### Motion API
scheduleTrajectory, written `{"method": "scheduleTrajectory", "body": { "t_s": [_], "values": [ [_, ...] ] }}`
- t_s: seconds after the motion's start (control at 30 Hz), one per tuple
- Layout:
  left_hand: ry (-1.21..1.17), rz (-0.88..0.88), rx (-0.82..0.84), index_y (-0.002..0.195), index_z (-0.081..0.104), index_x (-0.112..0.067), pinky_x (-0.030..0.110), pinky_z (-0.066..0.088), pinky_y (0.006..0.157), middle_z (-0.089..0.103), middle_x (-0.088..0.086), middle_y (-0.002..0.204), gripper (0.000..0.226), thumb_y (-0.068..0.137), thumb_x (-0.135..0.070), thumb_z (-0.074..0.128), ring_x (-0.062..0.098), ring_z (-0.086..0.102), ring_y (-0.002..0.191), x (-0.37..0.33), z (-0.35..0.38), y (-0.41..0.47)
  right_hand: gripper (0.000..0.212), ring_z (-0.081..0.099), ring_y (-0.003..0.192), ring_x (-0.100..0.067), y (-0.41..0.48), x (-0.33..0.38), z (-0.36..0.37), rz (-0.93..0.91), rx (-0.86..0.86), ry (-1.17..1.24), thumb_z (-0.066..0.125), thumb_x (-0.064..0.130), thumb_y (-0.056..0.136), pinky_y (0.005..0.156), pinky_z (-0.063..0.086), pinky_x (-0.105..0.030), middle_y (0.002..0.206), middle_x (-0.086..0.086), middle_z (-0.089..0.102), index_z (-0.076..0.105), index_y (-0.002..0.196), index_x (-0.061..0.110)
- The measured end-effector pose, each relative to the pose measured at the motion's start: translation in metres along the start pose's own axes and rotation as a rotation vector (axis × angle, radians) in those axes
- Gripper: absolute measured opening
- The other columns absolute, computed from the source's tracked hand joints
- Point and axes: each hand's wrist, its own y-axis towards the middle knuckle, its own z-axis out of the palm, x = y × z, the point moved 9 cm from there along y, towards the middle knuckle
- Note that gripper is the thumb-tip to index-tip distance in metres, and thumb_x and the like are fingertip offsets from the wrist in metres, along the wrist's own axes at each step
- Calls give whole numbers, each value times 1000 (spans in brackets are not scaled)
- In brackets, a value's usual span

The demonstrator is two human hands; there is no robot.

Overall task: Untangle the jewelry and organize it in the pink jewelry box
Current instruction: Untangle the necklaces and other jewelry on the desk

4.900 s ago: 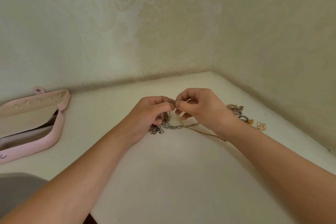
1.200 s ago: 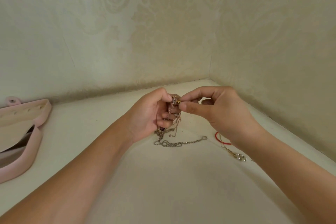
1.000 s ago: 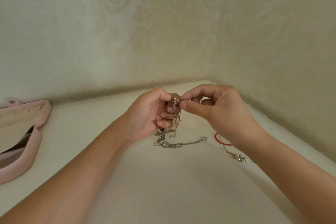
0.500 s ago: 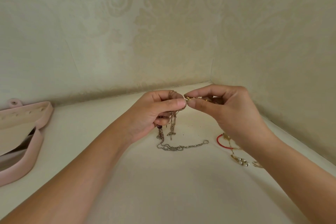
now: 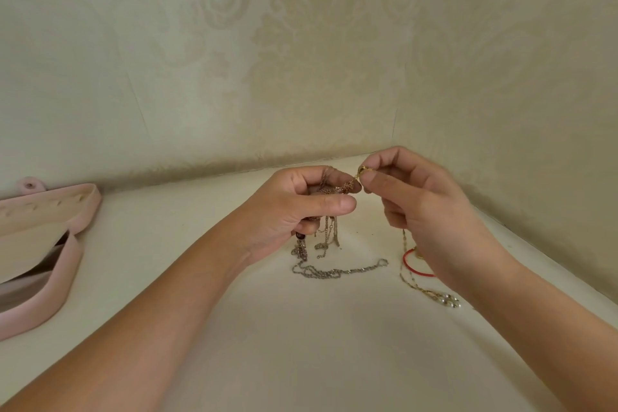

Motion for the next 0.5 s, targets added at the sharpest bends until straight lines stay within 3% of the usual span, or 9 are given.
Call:
{"method": "scheduleTrajectory", "body": {
  "t_s": [0.13, 0.23, 0.3, 0.5],
  "values": [
    [-37, -11, -6, 83, 71, -18, 12, 21, 41, 47, -17, 53, 10, 73, -17, 69, 3, 25, 47, -2, 0, -2, 8, 47, 48, 1, -1, 7, -2, -49, -21, -49, 60, 11, 88, 49, 34, -8, 62, 12, 58, 61, 84, 18],
    [-49, -40, -34, 75, 74, -18, 13, 20, 40, 40, -15, 51, 14, 69, -24, 64, 3, 23, 46, 0, -1, -3, 6, 37, 43, -2, -1, 8, -3, -59, -40, -91, 62, 13, 88, 45, 27, -9, 61, 9, 53, 64, 88, 19],
    [-41, -43, -56, 77, 71, -17, 12, 21, 40, 48, -14, 51, 12, 68, -22, 64, 2, 23, 46, 0, -2, -3, 8, 29, 42, -4, -1, 10, -5, -74, -53, -115, 62, 13, 87, 43, 26, -13, 63, 5, 49, 65, 89, 21],
    [-102, -28, -106, 61, 69, -23, 11, 24, 38, 50, -10, 56, 7, 62, -16, 70, 1, 27, 42, 0, -9, -2, 13, 26, 47, -12, -1, 17, -3, -137, -17, -158, 63, 13, 87, 42, 25, -17, 70, 6, 52, 63, 82, 25]
  ]
}}
